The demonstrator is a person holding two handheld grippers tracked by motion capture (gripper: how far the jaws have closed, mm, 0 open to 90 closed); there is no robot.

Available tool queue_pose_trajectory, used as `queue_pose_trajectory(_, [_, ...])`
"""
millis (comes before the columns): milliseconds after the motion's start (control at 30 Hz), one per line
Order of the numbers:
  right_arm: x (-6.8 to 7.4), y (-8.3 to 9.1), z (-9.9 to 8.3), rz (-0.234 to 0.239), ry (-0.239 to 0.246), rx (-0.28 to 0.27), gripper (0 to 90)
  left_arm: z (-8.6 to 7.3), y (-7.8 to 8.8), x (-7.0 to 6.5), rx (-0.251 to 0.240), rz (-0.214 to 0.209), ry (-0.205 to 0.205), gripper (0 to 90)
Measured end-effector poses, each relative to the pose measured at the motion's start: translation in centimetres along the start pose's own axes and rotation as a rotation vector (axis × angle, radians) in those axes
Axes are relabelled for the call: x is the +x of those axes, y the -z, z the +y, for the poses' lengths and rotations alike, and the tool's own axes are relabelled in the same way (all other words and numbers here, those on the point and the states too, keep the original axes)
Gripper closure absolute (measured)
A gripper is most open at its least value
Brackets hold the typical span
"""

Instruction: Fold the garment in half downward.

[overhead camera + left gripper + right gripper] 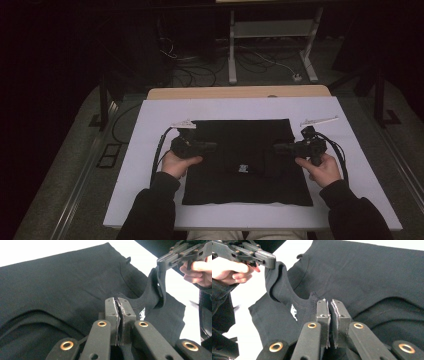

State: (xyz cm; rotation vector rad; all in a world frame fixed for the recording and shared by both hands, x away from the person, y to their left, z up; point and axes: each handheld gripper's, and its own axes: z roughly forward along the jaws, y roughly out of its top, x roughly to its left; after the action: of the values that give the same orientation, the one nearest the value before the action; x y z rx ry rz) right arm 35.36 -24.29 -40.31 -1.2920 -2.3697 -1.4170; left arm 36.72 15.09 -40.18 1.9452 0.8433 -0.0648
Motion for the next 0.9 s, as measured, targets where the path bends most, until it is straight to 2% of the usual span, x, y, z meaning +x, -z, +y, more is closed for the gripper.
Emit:
queue_pose_trajectory(667, [1.5,0.3,-1.4,0.027,0.006,0.051,83.3,-2.0,0.6,-1.6,0.052,-0.017,0.005,85.8])
queue_pose_trajectory(767, [1.6,0.4,-1.7,0.037,0.003,0.059,83.3,-2.3,0.9,-2.0,0.037,-0.041,0.014,85.9])
queue_pose_trajectory(833, [1.8,0.5,-2.0,0.043,0.001,0.065,83.3,-2.5,1.0,-2.2,0.046,-0.042,0.002,85.8])
queue_pose_trajectory(900, [1.9,0.7,-2.2,0.048,0.001,0.069,83.3,-2.7,1.1,-2.4,0.053,-0.043,0.010,85.9])
